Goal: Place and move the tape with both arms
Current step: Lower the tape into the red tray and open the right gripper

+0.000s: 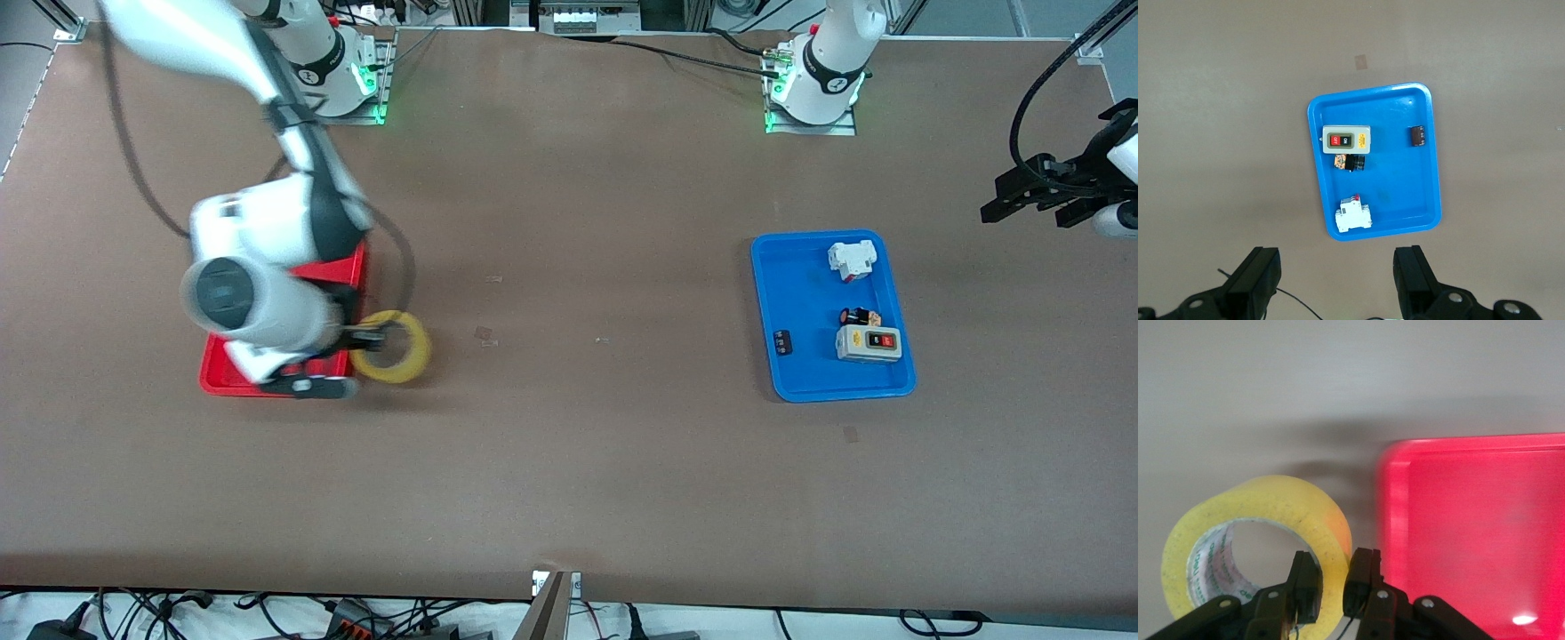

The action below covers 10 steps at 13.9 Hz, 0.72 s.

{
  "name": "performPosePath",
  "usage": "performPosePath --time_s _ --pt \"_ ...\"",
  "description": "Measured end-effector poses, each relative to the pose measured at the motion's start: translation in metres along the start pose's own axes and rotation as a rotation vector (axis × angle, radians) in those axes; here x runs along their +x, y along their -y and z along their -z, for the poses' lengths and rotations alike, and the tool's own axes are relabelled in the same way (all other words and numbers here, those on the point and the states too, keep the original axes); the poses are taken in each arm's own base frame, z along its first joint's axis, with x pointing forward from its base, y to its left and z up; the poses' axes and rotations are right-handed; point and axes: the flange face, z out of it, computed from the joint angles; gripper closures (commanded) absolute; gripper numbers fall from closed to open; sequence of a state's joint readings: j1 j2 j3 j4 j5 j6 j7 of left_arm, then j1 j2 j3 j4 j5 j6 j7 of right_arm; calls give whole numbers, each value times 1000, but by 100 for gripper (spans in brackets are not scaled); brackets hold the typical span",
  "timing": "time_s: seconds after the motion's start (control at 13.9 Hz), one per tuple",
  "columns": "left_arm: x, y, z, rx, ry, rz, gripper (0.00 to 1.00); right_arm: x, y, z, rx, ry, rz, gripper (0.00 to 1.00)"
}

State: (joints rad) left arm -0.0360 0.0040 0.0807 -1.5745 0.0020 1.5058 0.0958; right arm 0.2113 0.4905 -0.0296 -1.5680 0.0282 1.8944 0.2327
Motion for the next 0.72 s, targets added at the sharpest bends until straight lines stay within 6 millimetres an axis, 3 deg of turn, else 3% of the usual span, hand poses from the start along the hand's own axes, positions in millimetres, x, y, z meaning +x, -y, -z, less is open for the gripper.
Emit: performPosePath --time_s 0.14,0.22,0.36,0.72 --pt "0 -1 1 0 -3 -2 0 -4 -82 -15 -12 50 -5 100" --pt "0 -3 2 1 -3 -5 0 -13 -108 -25 -40 74 -7 100" --pt "1 -7 2 1 -2 -13 0 -32 -126 -43 -64 105 -14 100" --pt "-2 -8 -1 -7 23 -12 0 -52 -136 -97 -55 77 -2 100"
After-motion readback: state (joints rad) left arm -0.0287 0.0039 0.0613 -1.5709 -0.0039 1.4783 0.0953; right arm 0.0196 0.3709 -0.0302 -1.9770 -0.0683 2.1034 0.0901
